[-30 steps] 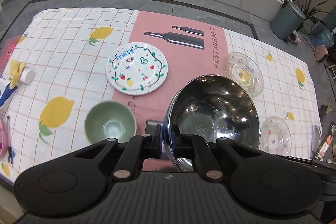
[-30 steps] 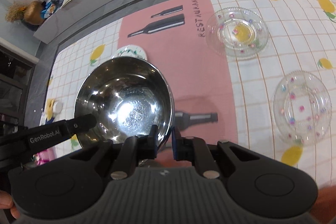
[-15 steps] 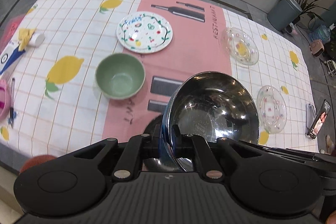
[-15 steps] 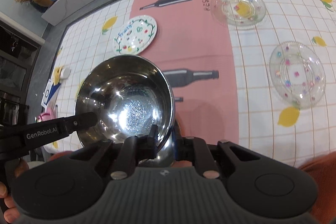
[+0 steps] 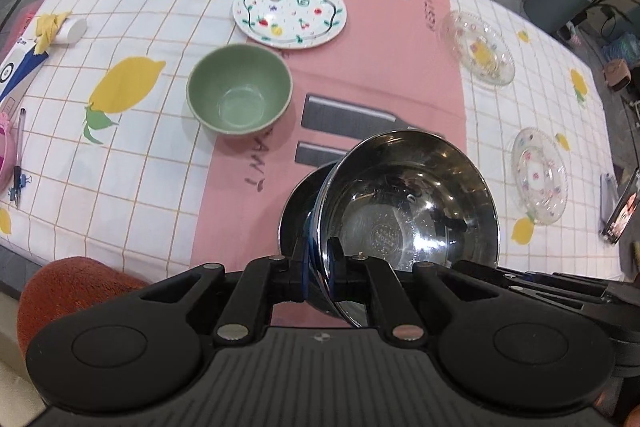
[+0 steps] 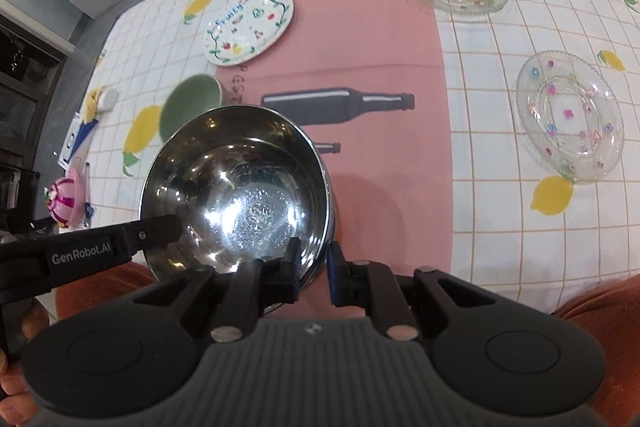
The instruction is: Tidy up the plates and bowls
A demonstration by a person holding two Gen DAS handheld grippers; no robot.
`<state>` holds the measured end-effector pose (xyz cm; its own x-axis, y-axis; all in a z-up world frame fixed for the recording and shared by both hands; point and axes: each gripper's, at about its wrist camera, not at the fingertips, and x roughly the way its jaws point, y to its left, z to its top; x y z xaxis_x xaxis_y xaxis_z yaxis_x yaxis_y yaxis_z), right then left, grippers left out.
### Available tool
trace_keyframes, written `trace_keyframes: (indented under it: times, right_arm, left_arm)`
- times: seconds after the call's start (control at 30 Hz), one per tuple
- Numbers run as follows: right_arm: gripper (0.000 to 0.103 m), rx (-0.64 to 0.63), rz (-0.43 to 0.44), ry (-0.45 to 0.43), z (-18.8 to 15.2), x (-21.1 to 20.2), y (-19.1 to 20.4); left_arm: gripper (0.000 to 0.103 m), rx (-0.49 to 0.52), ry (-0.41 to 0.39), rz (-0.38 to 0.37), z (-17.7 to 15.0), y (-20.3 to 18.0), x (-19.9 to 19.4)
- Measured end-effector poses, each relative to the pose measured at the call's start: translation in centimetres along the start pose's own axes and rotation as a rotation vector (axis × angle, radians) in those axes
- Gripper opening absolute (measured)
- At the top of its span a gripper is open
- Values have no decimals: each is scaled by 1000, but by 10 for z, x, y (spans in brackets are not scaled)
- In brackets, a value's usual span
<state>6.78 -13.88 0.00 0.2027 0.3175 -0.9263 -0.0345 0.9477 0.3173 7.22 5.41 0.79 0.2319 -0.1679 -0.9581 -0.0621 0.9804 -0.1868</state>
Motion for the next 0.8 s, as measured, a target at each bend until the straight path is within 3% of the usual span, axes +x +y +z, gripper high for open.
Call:
trace_keyframes:
  times: [0.8]
  right_arm:
    - [11,-52,-75,68,6,34,15]
  left_arm:
    - [9,17,81,44,6,9,32]
